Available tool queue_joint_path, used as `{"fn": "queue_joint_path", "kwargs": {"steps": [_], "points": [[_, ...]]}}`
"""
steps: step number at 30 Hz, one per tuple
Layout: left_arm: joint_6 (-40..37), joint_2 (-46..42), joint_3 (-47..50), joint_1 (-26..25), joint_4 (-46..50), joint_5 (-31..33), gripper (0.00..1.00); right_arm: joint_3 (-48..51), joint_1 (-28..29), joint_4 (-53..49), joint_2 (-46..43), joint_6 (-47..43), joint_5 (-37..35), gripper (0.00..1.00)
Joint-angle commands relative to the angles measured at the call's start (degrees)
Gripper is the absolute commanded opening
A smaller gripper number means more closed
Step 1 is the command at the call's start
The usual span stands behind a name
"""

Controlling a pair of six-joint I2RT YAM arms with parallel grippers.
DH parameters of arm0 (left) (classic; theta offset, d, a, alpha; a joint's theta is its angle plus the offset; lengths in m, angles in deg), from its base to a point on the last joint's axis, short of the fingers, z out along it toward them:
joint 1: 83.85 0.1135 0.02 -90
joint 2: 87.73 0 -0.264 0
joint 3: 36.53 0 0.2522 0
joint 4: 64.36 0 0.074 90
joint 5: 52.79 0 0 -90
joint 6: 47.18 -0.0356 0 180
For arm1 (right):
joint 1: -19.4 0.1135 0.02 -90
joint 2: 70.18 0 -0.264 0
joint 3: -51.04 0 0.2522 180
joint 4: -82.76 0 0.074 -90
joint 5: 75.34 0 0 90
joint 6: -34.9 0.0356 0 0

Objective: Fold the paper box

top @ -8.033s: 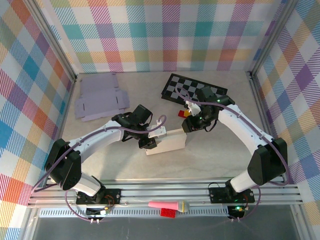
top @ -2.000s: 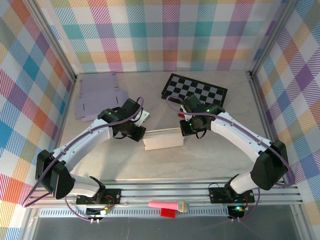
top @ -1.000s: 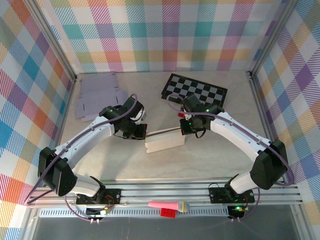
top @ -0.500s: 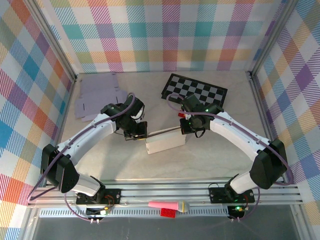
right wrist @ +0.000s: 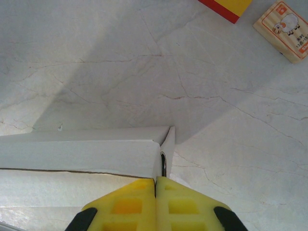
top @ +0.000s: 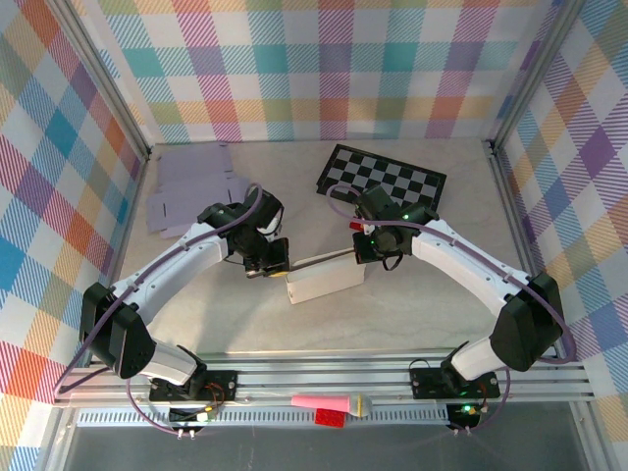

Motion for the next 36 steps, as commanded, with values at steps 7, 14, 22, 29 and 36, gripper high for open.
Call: {"fn": "queue_joint_path", "kwargs": {"steps": [7,14,22,29,36], "points": [[4.4,-1.8,2.1,-2.8,-4.8,-0.1,0.0,0.5,1.2,-1.3,1.3,1.9,1.6,0.0],[5.7,-0.1,-1.0,-2.8,-3.5,-0.6,0.0,1.2,1.5,-1.0,1.2,2.1,1.2,0.0],[7.6,1.0,-2.5,-2.1,-1.2,-2.7,0.0,0.8,1.5,-1.6,1.3,2.1,0.9,0.0],[7.4,1.2,-2.8,-1.0,-0.3,-5.6,0.0,0.9,1.5,-1.7,1.5,2.3,0.7,0.0],[8.0,1.2,-1.4,-0.9,-1.3,-7.7,0.0,0.7,1.5,-1.9,1.7,2.6,0.6,0.0]]}}
